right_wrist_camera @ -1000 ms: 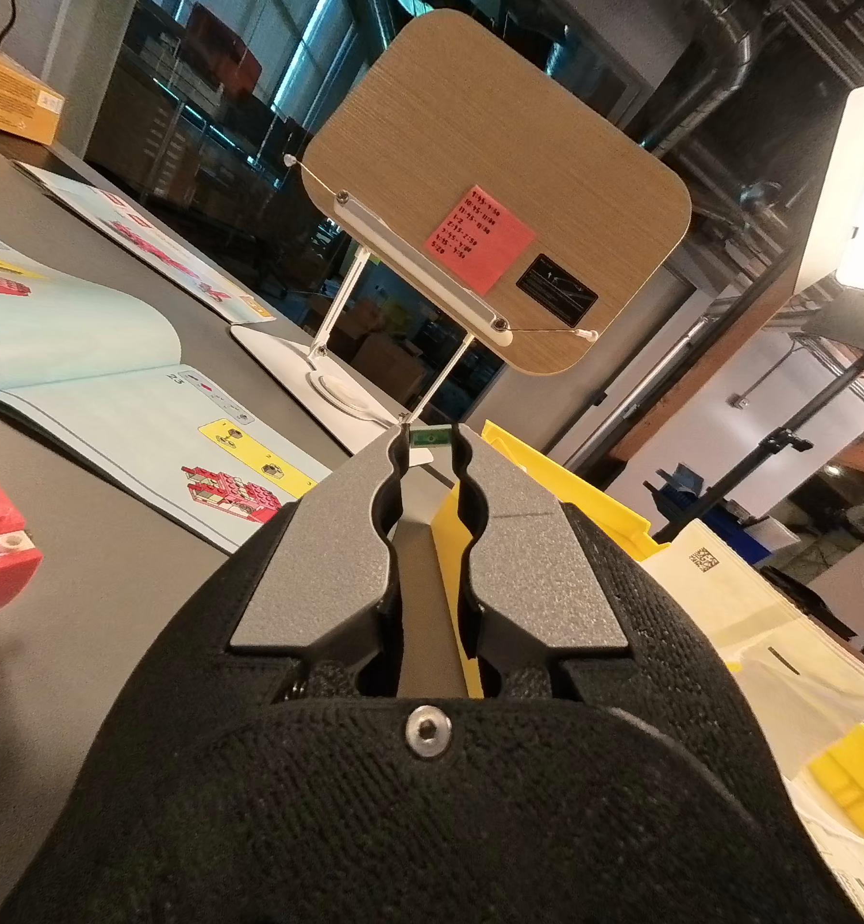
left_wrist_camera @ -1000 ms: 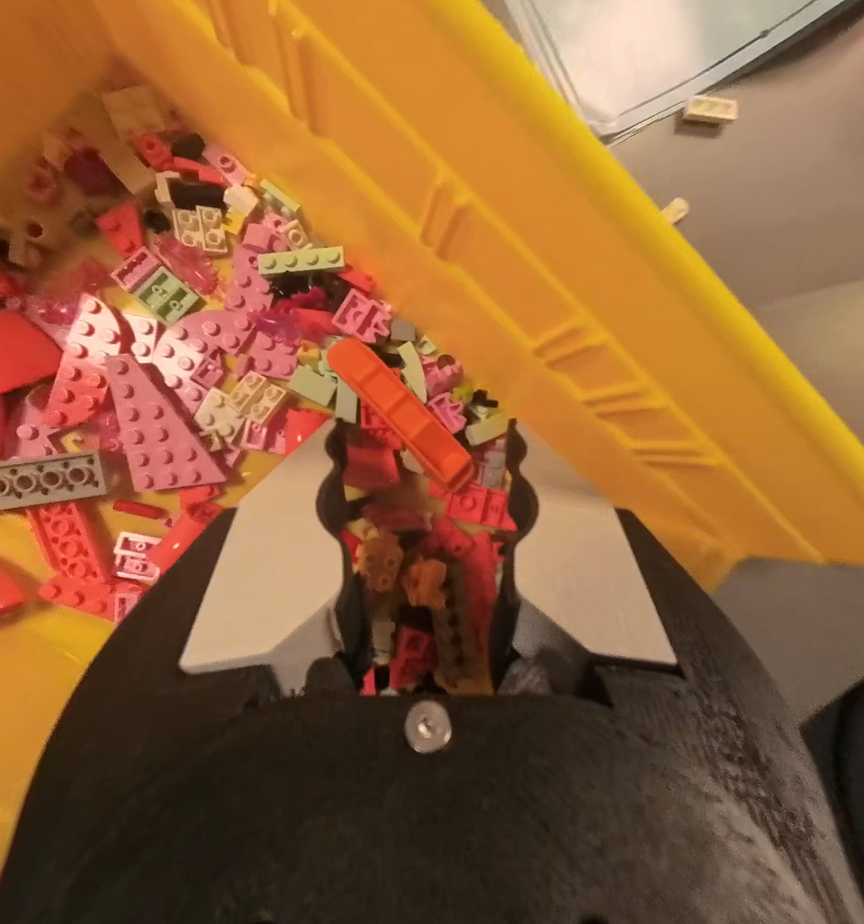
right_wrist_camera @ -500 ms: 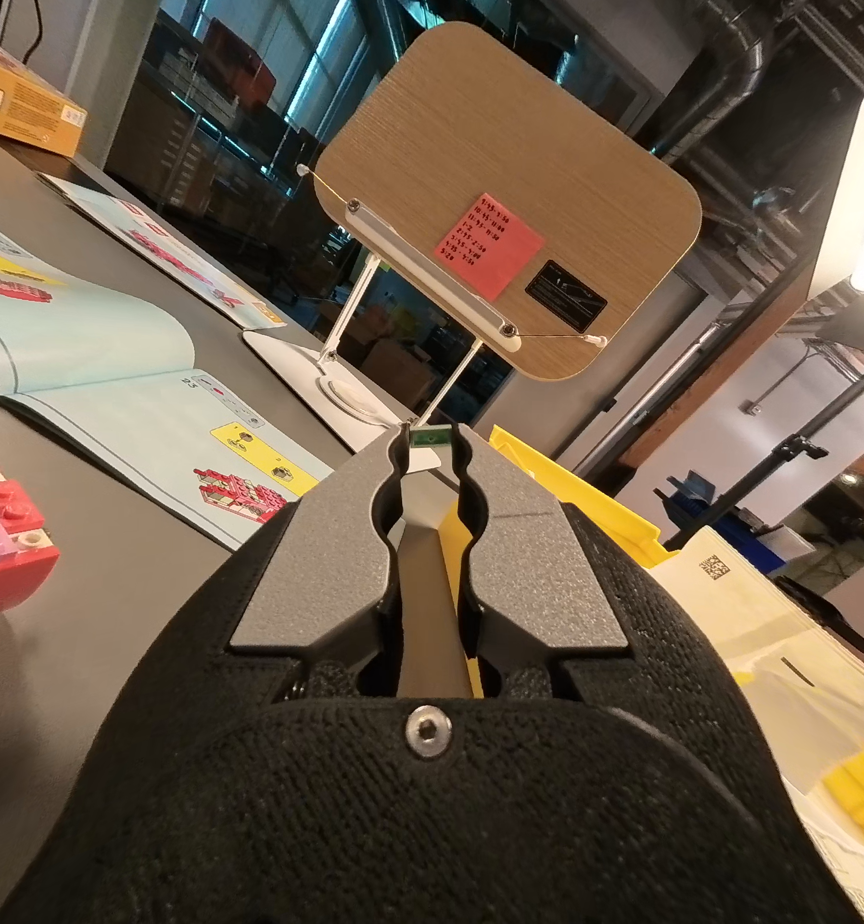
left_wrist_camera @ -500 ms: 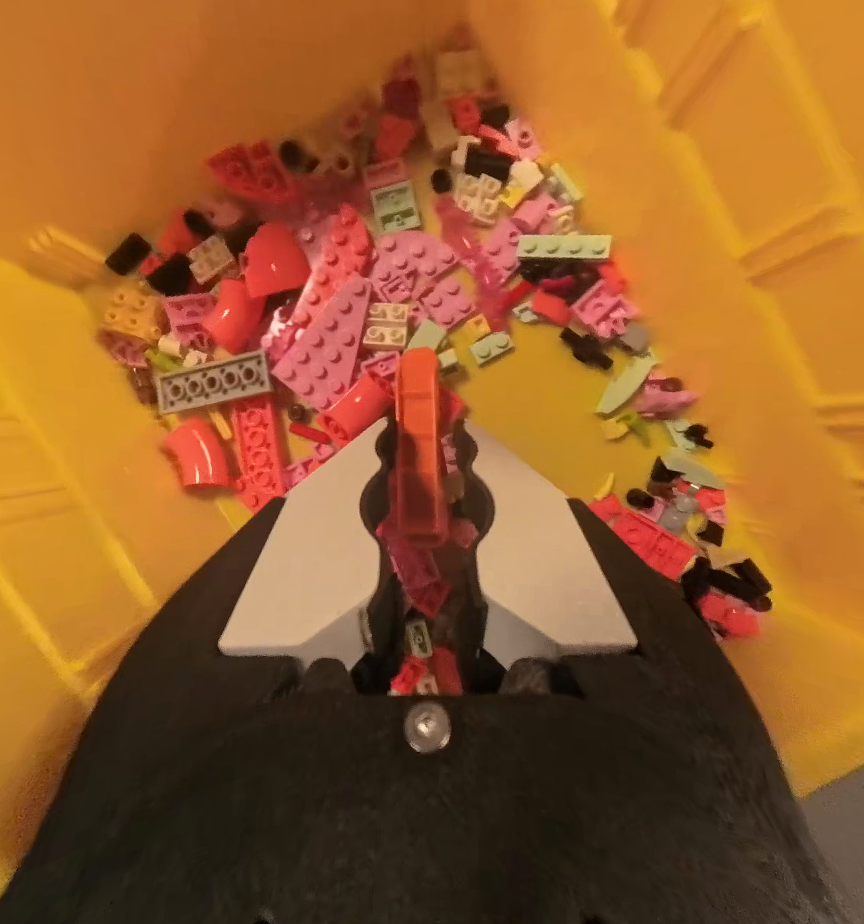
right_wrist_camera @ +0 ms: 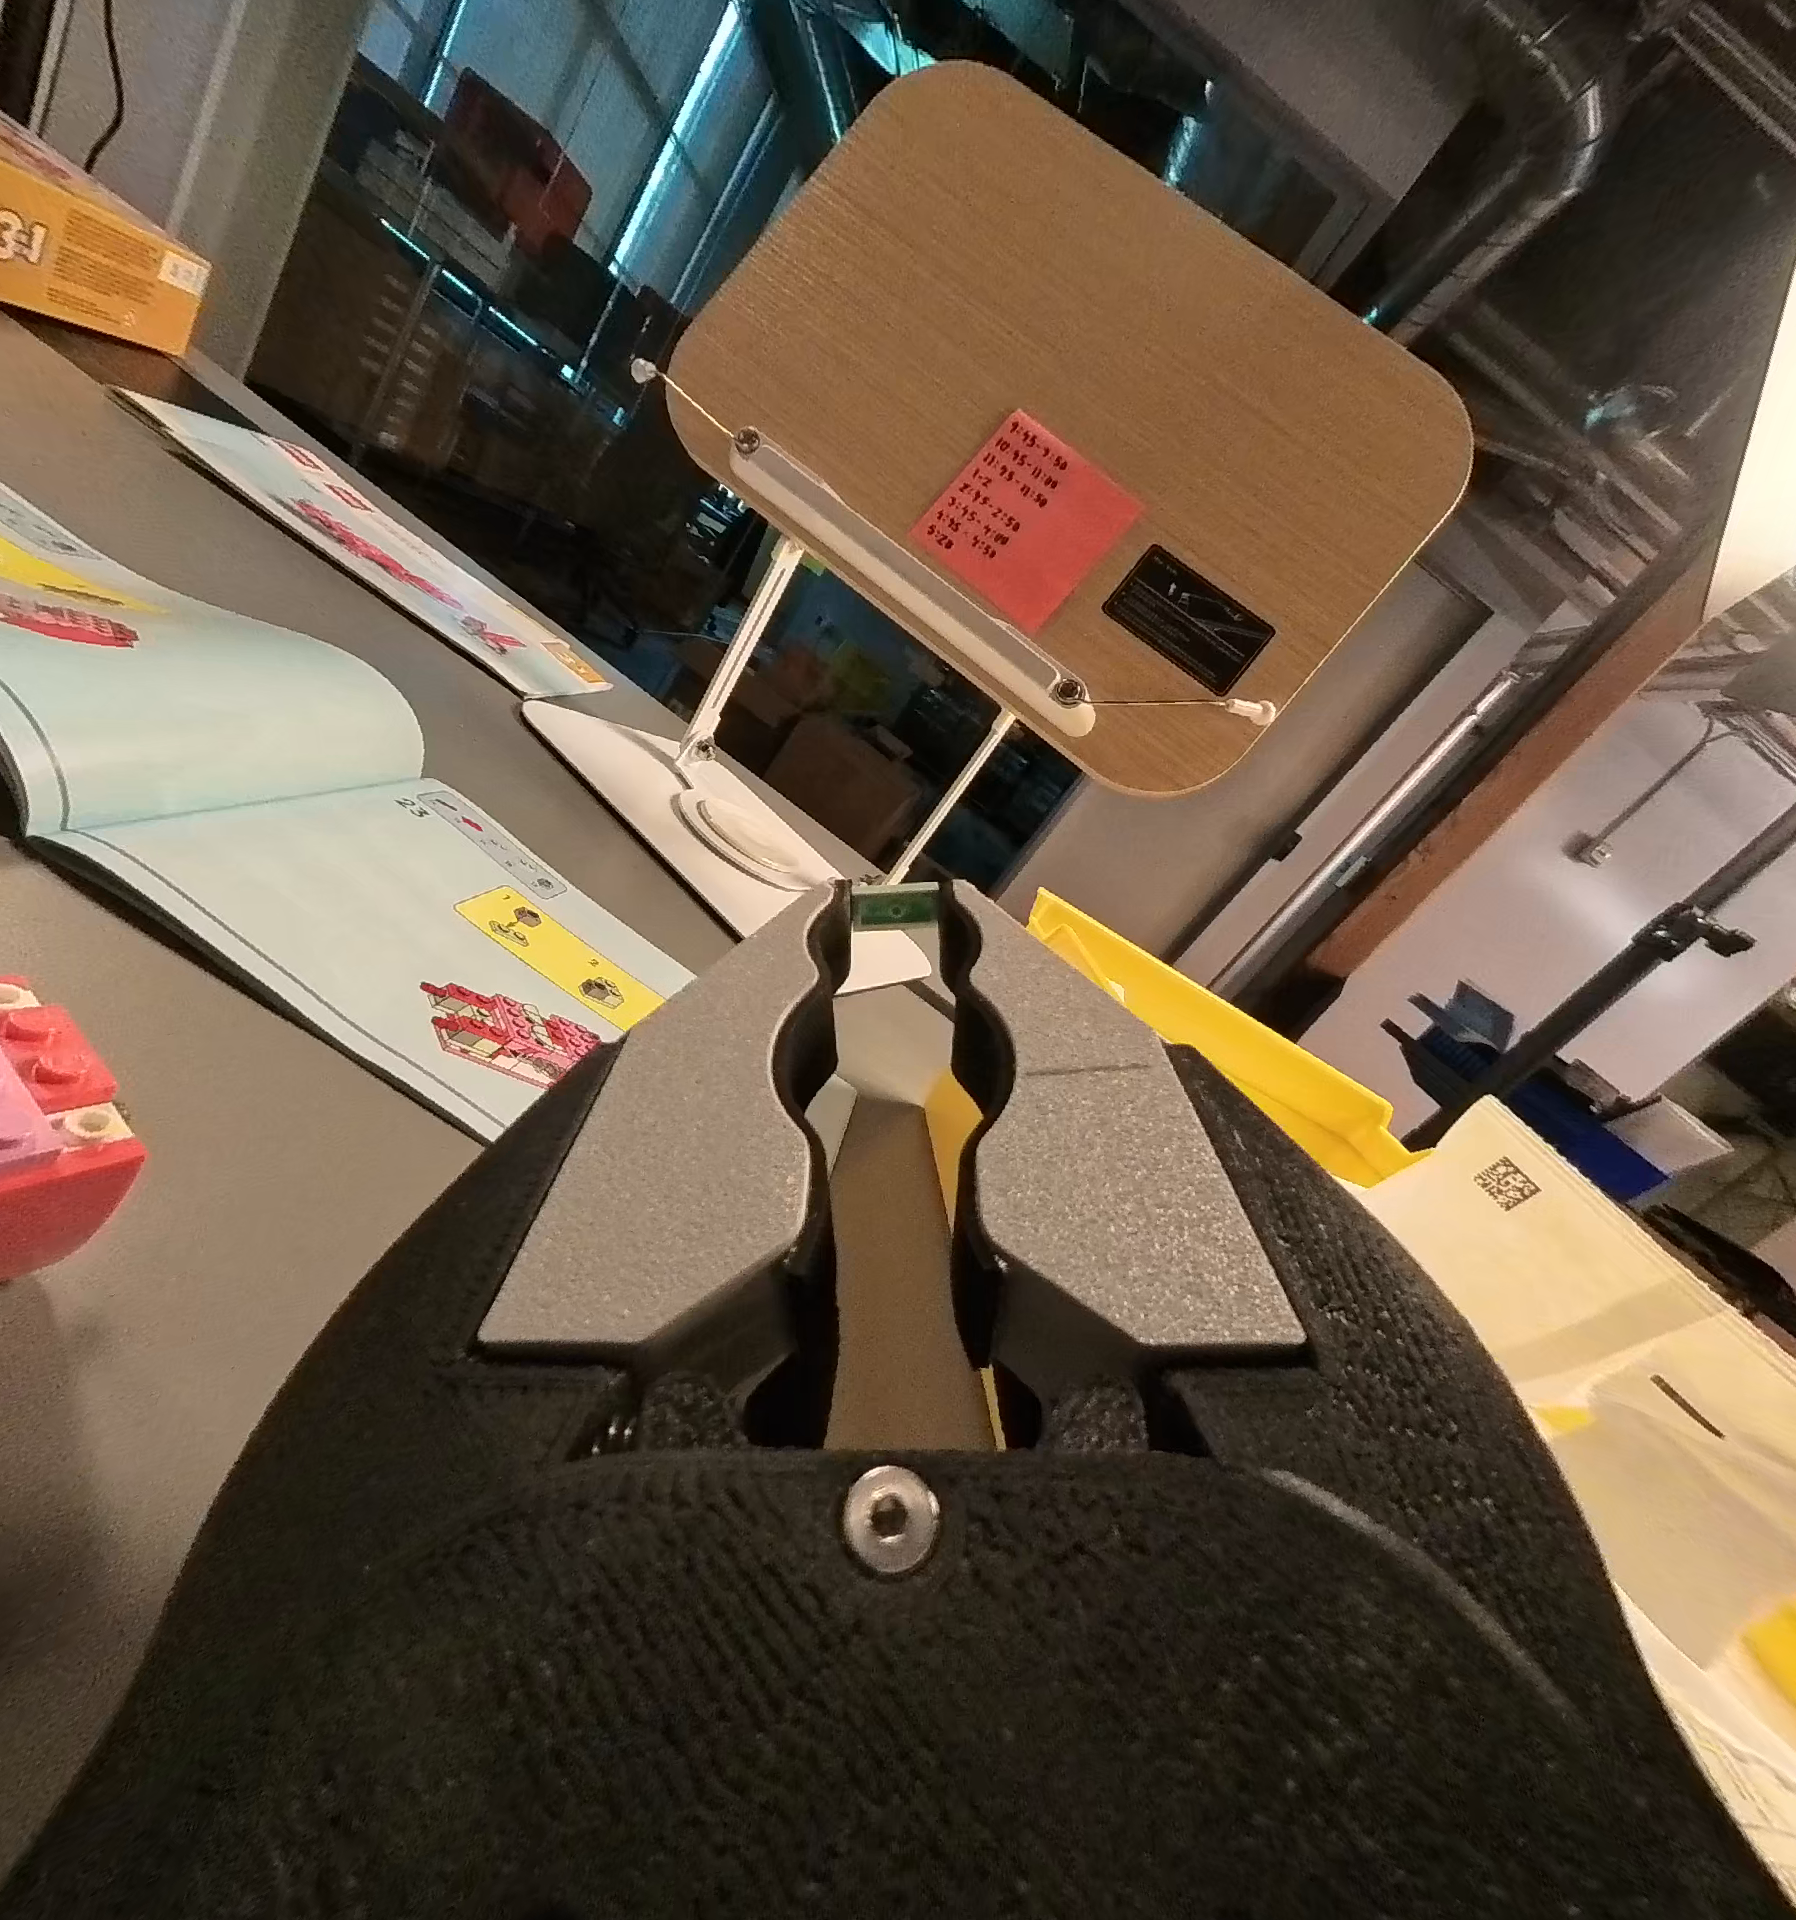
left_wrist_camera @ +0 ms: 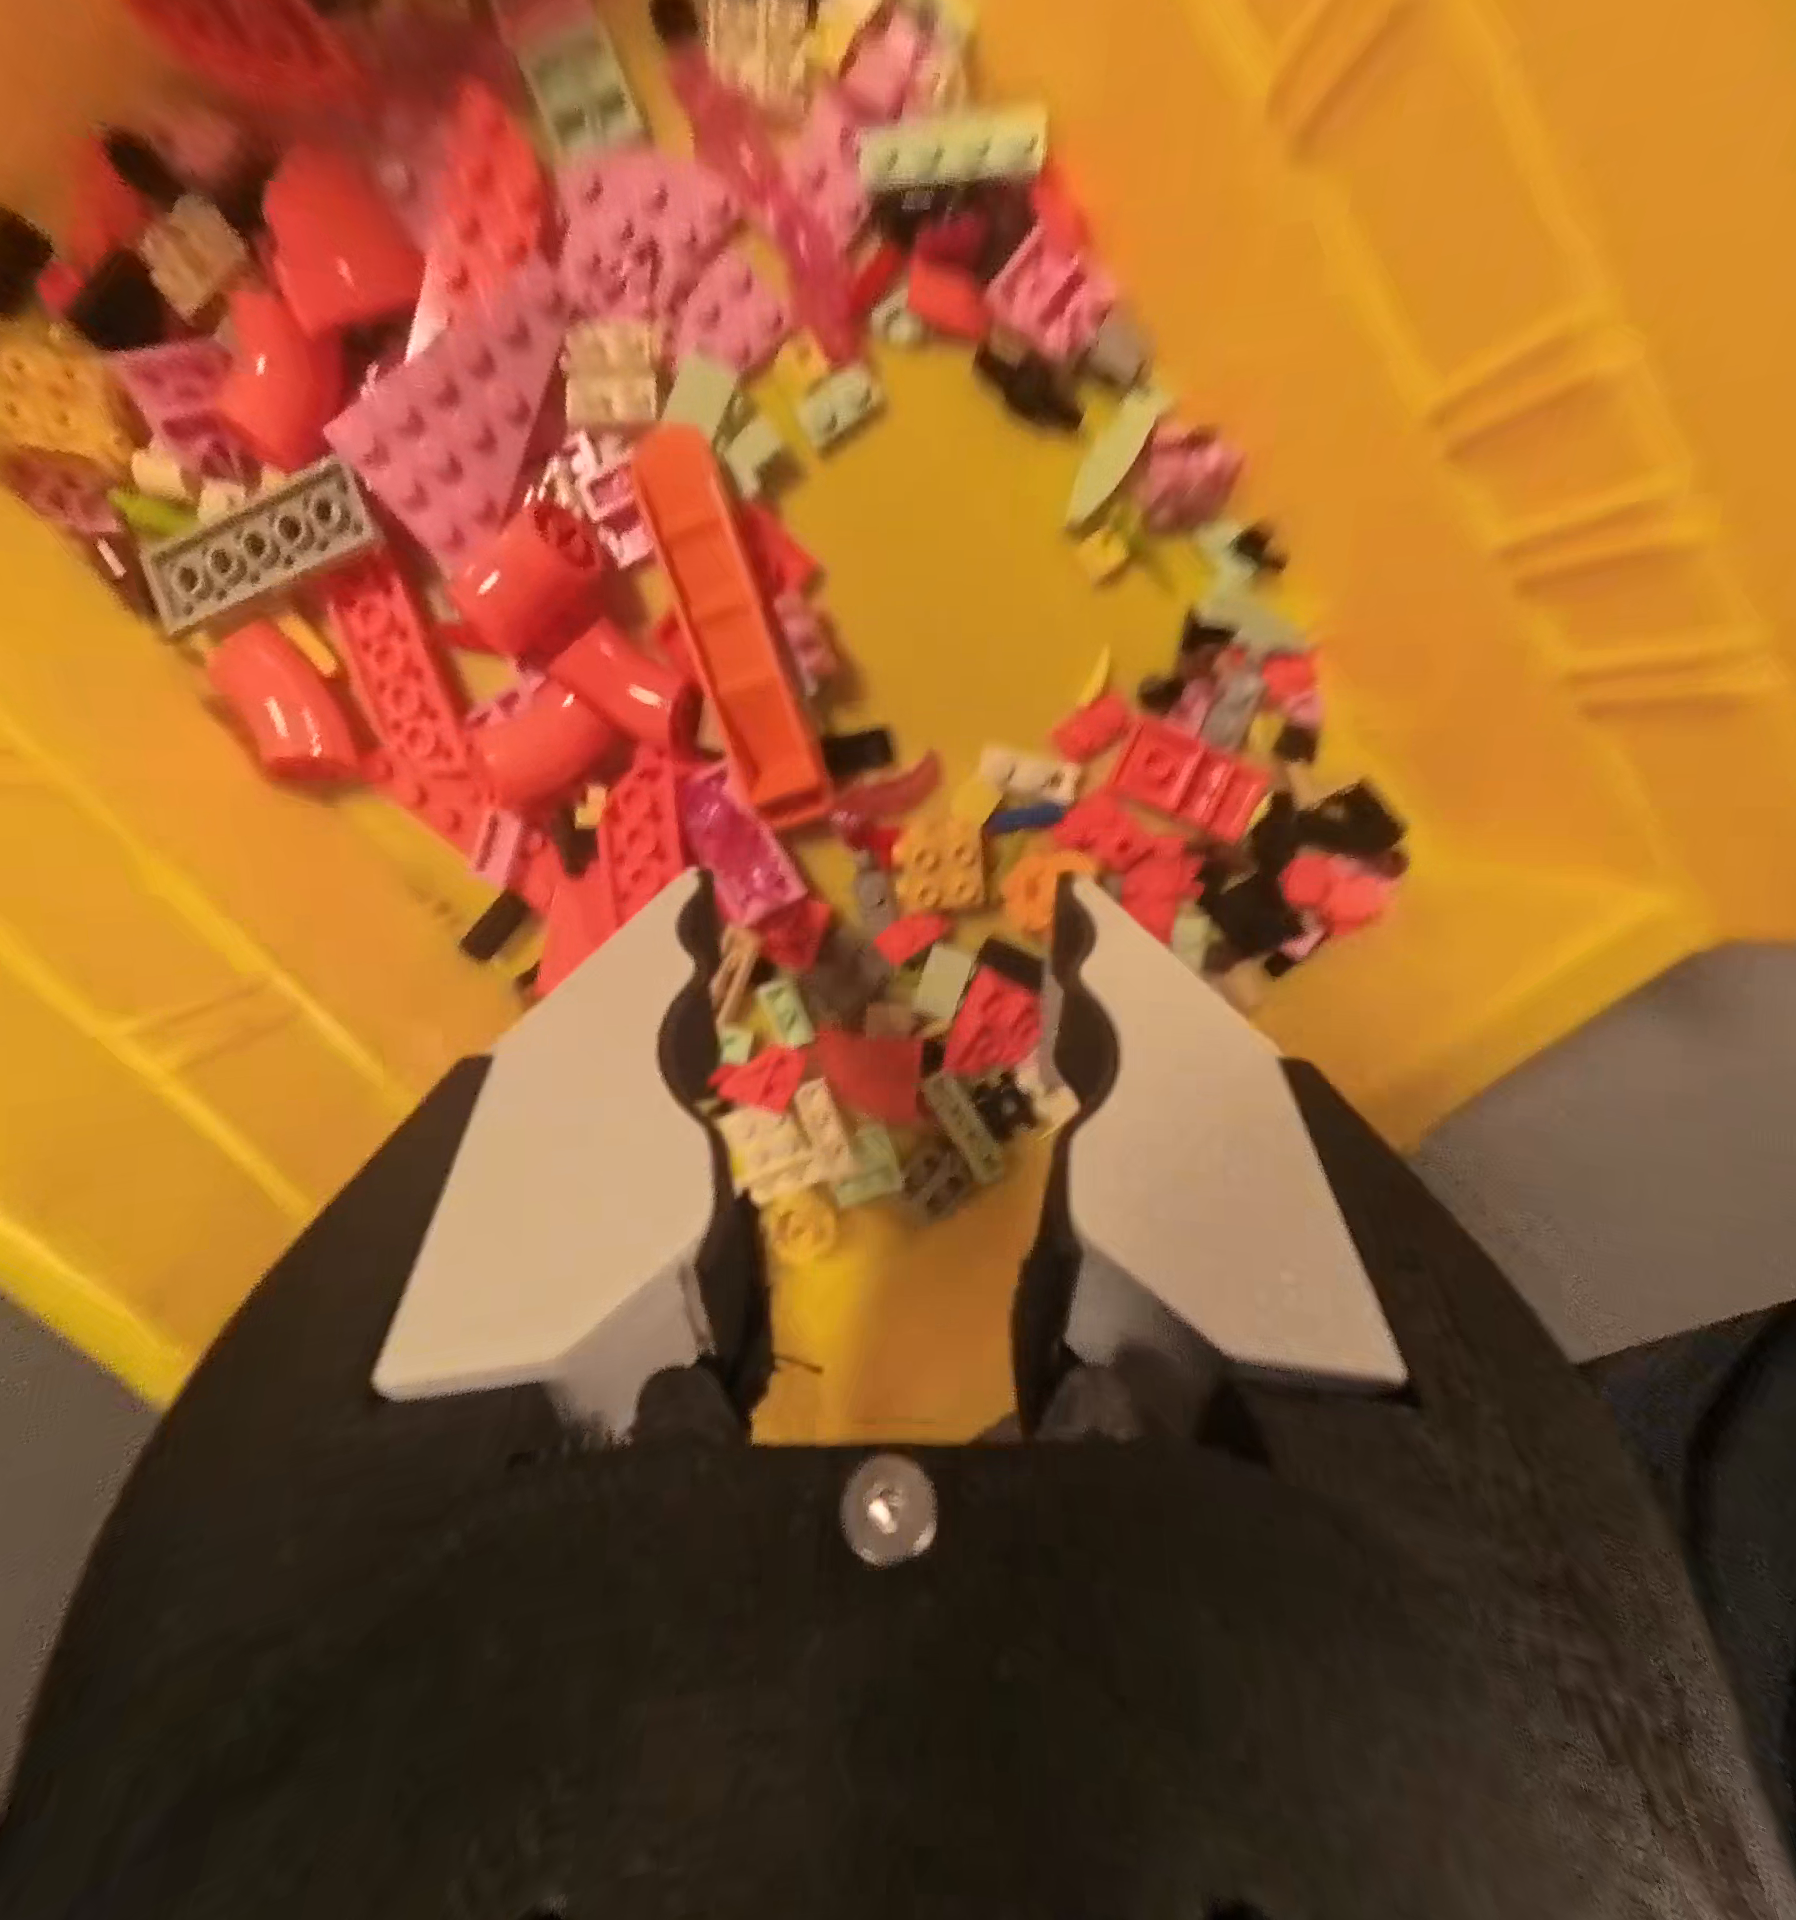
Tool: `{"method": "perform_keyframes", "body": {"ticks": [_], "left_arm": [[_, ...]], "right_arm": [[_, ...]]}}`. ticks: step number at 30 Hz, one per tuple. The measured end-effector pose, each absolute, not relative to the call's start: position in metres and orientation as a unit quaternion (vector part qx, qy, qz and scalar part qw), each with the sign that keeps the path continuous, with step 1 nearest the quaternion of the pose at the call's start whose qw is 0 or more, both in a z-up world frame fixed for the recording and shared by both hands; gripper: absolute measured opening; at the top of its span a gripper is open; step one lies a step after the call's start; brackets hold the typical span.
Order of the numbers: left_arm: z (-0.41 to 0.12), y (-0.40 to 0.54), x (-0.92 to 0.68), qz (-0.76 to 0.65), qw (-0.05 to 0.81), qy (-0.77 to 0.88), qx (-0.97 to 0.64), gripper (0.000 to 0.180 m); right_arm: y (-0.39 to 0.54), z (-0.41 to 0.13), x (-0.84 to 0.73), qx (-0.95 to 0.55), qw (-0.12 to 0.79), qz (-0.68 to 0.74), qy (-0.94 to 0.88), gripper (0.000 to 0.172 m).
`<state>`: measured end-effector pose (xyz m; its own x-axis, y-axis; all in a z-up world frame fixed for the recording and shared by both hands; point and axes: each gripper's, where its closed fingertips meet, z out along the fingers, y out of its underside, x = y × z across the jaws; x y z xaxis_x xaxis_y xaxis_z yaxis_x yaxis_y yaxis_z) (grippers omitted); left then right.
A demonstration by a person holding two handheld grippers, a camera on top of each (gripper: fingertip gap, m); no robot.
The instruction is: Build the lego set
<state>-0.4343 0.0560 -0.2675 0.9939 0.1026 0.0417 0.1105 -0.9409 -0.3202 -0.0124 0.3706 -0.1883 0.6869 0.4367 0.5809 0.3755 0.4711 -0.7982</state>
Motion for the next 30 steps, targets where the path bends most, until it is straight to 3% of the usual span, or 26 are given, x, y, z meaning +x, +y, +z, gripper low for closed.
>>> {"method": "perform_keyframes", "body": {"ticks": [3, 7, 11, 16, 23, 27, 30], "left_arm": [[-0.267, 0.049, -0.439, -0.005, 0.143, -0.052, -0.988, 0.036], [-0.272, 0.043, -0.432, -0.063, 0.108, -0.079, -0.989, 0.032], [-0.282, 0.04, -0.416, -0.109, 0.069, -0.071, -0.989, 0.047], [-0.294, 0.05, -0.423, -0.021, 0.074, -0.046, -0.996, 0.068], [-0.285, 0.063, -0.462, 0.084, 0.122, -0.069, -0.987, 0.056], [-0.274, 0.074, -0.428, -0.012, 0.162, -0.056, -0.985, 0.063], [-0.265, 0.077, -0.388, -0.112, 0.167, -0.018, -0.979, 0.077]], "right_arm": [[0.37, -0.188, -0.013, -0.513, 0.761, 0.023, -0.395, 0.014], [0.37, -0.188, -0.013, -0.514, 0.761, 0.026, -0.396, 0.014], [0.37, -0.187, -0.012, -0.513, 0.763, 0.027, -0.393, 0.014], [0.37, -0.185, -0.01, -0.516, 0.766, 0.039, -0.382, 0.014], [0.373, -0.185, -0.006, -0.525, 0.765, 0.051, -0.369, 0.014], [0.372, -0.185, -0.007, -0.523, 0.765, 0.052, -0.371, 0.014], [0.373, -0.185, -0.007, -0.524, 0.765, 0.053, -0.371, 0.015]]}}
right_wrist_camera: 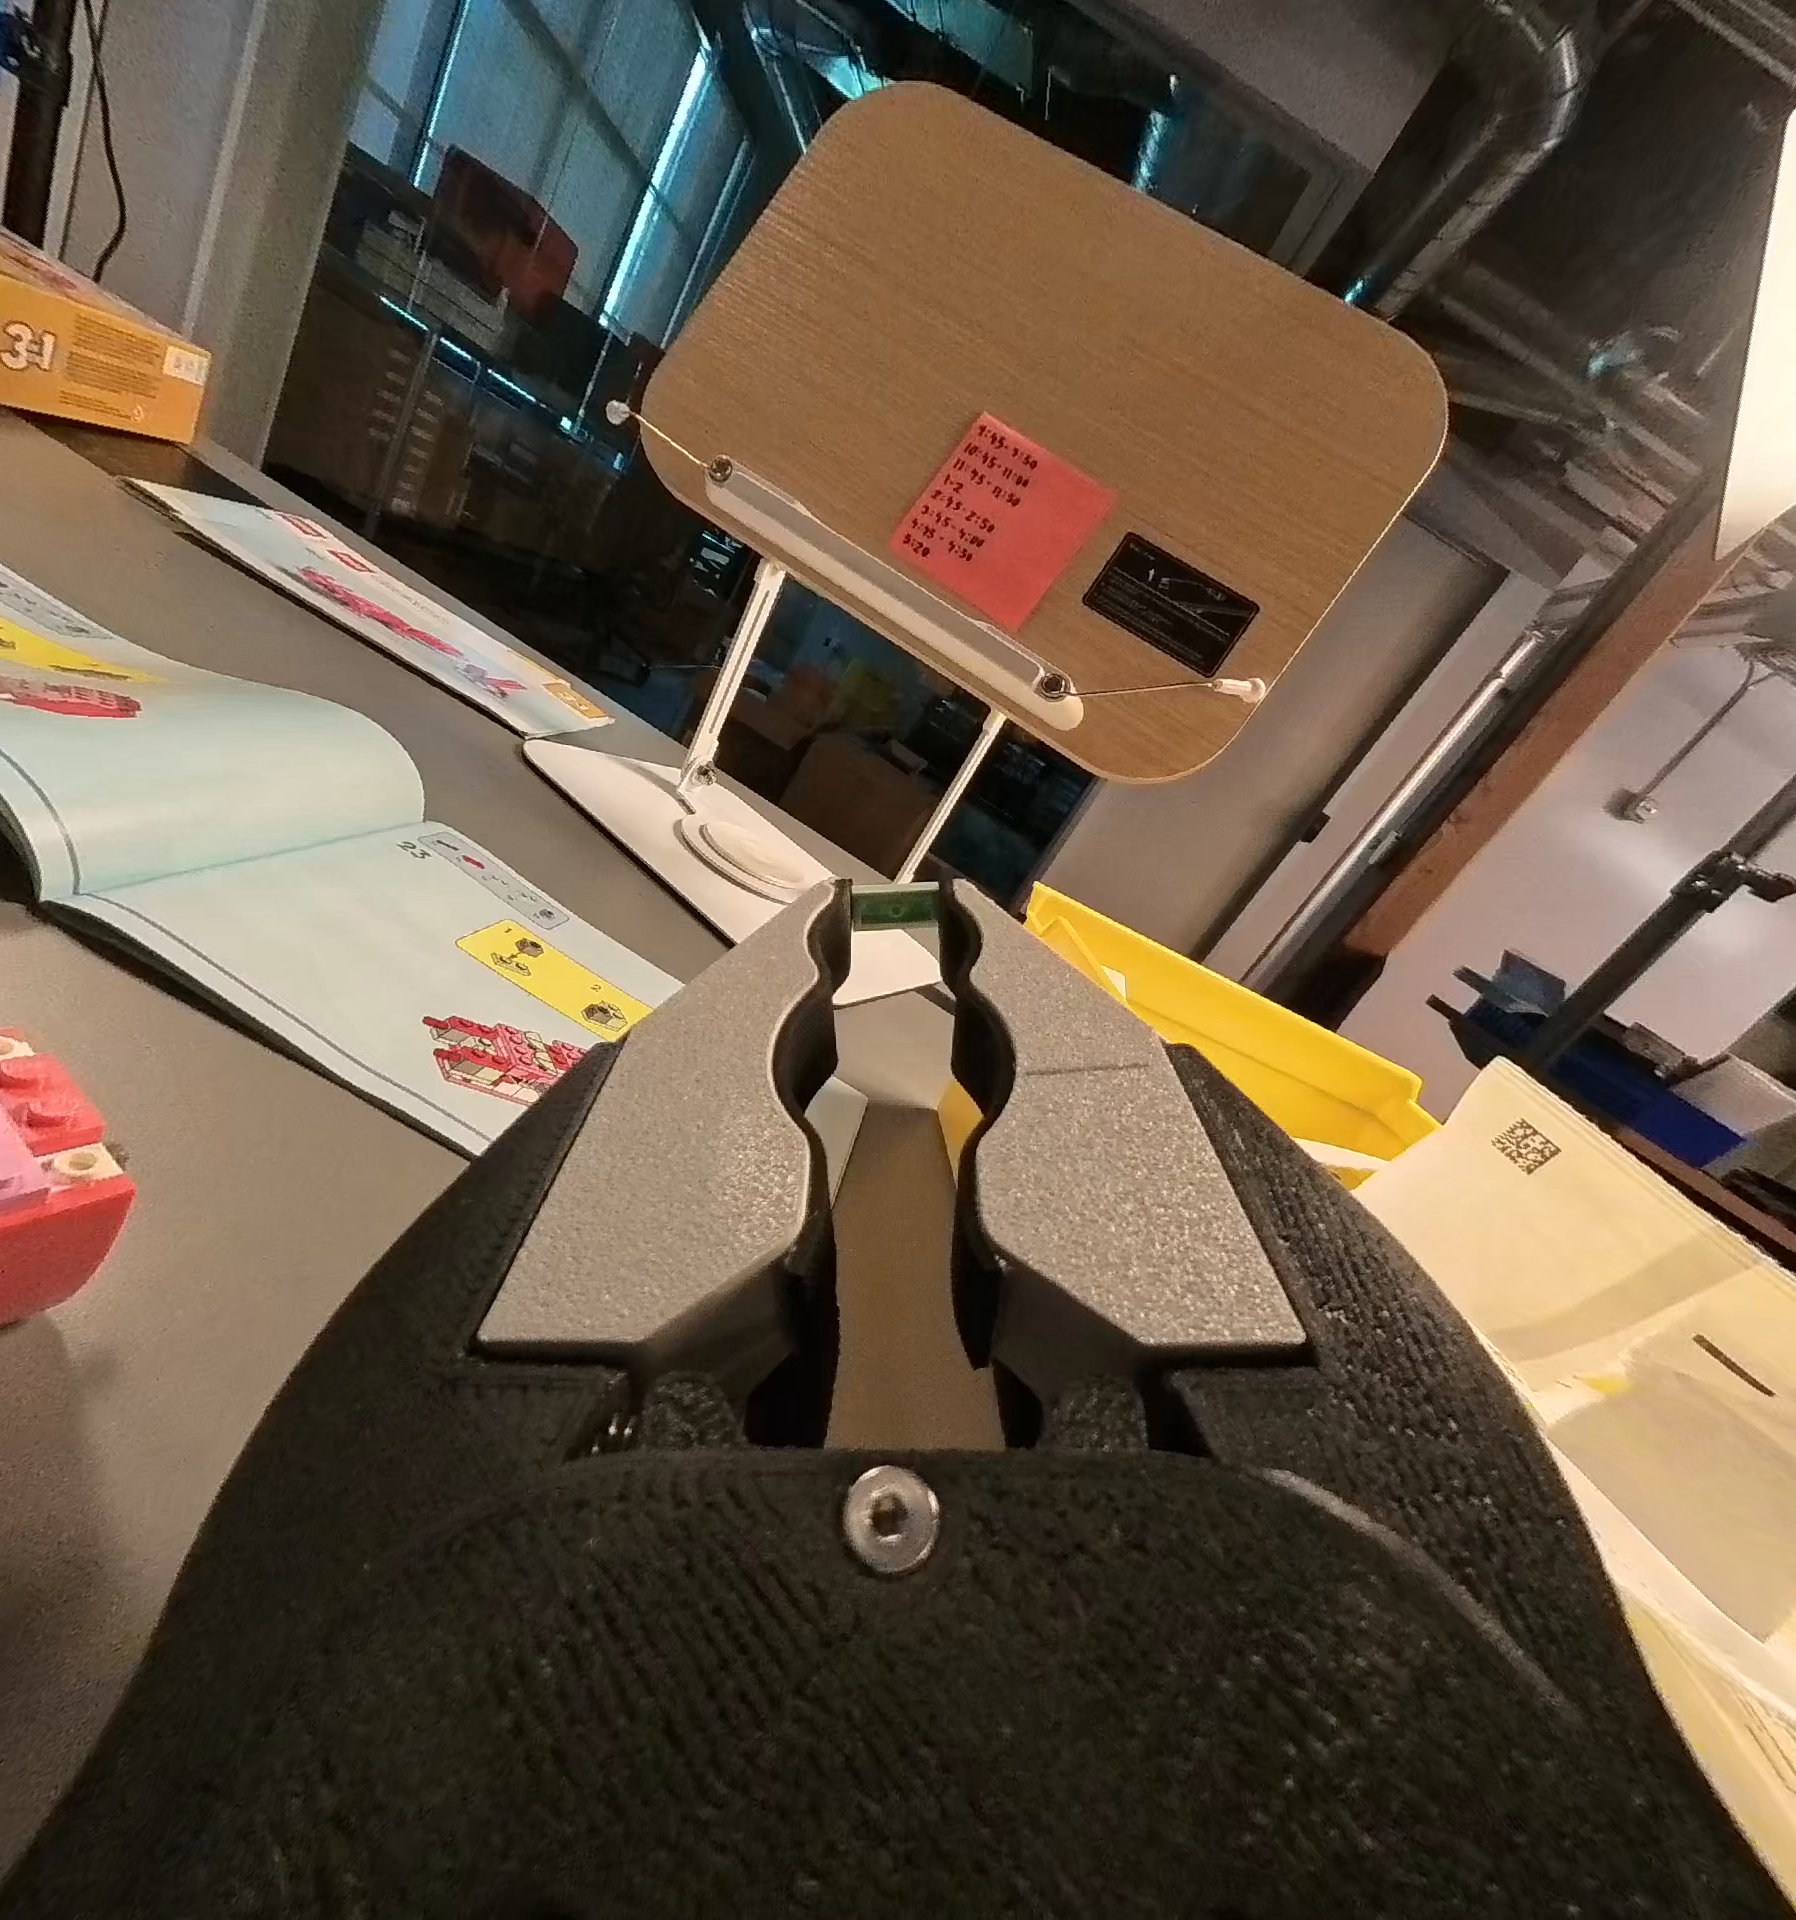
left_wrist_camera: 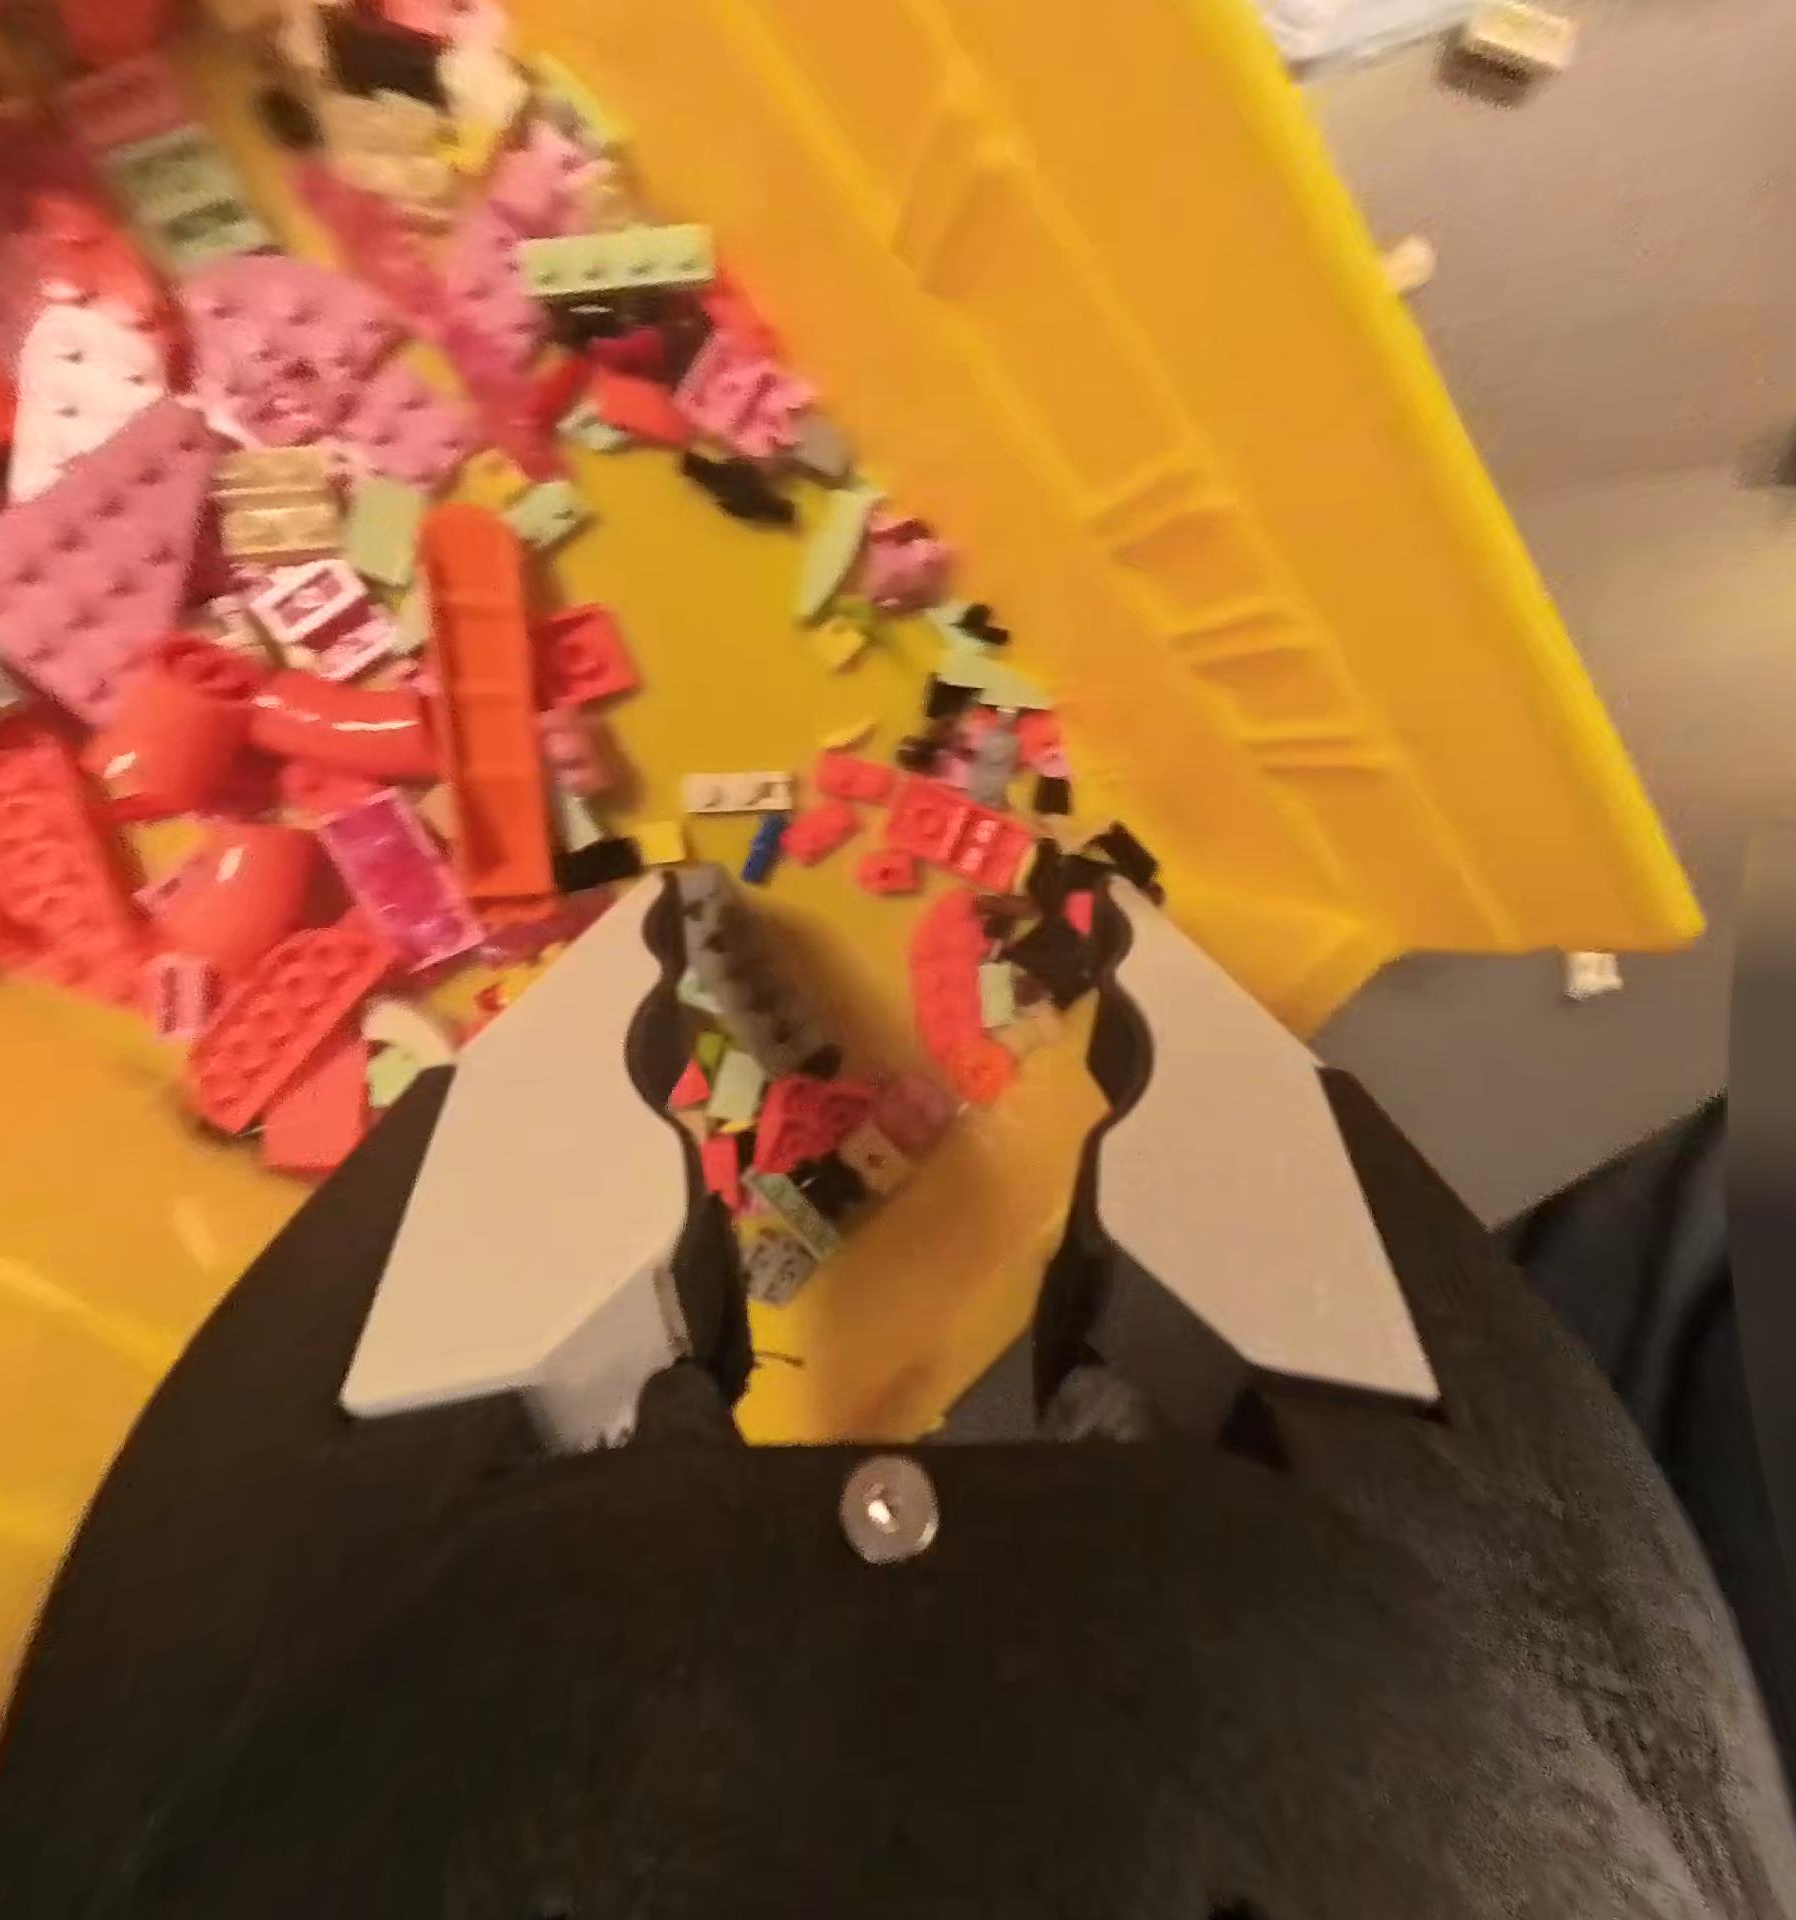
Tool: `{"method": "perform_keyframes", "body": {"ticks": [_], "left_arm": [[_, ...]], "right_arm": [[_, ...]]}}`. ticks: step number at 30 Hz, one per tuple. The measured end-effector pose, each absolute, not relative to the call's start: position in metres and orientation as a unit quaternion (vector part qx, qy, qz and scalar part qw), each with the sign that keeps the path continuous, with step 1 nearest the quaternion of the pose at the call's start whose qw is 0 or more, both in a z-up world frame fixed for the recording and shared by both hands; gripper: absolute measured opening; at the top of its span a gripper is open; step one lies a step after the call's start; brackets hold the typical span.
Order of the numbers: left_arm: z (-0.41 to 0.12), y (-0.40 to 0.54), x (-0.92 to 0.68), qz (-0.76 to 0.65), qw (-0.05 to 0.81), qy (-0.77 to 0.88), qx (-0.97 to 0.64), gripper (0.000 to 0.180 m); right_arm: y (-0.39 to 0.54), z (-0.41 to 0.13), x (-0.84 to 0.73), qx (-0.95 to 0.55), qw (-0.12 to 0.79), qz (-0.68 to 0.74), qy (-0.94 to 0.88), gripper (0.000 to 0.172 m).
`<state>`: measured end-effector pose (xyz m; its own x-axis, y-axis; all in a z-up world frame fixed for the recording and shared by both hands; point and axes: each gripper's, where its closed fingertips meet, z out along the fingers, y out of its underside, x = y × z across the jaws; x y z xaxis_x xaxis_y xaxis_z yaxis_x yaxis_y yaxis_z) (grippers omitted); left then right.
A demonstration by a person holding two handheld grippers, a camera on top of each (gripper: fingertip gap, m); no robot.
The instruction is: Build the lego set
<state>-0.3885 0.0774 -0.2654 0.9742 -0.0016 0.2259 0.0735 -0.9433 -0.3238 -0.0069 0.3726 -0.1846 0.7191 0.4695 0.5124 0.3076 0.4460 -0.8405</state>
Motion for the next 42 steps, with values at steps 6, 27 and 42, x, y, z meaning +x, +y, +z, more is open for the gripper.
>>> {"method": "perform_keyframes", "body": {"ticks": [6, 27, 42], "left_arm": [[-0.289, 0.078, -0.373, -0.064, 0.105, 0.038, -0.992, 0.116], [-0.288, 0.074, -0.449, 0.093, 0.105, -0.034, -0.99, 0.135], [-0.282, 0.057, -0.456, 0.02, 0.121, -0.094, -0.988, 0.066]], "right_arm": [[0.373, -0.185, -0.006, -0.524, 0.765, 0.049, -0.37, 0.014], [0.373, -0.188, -0.009, -0.526, 0.76, 0.049, -0.377, 0.015], [0.373, -0.19, -0.011, -0.527, 0.756, 0.047, -0.385, 0.014]]}}
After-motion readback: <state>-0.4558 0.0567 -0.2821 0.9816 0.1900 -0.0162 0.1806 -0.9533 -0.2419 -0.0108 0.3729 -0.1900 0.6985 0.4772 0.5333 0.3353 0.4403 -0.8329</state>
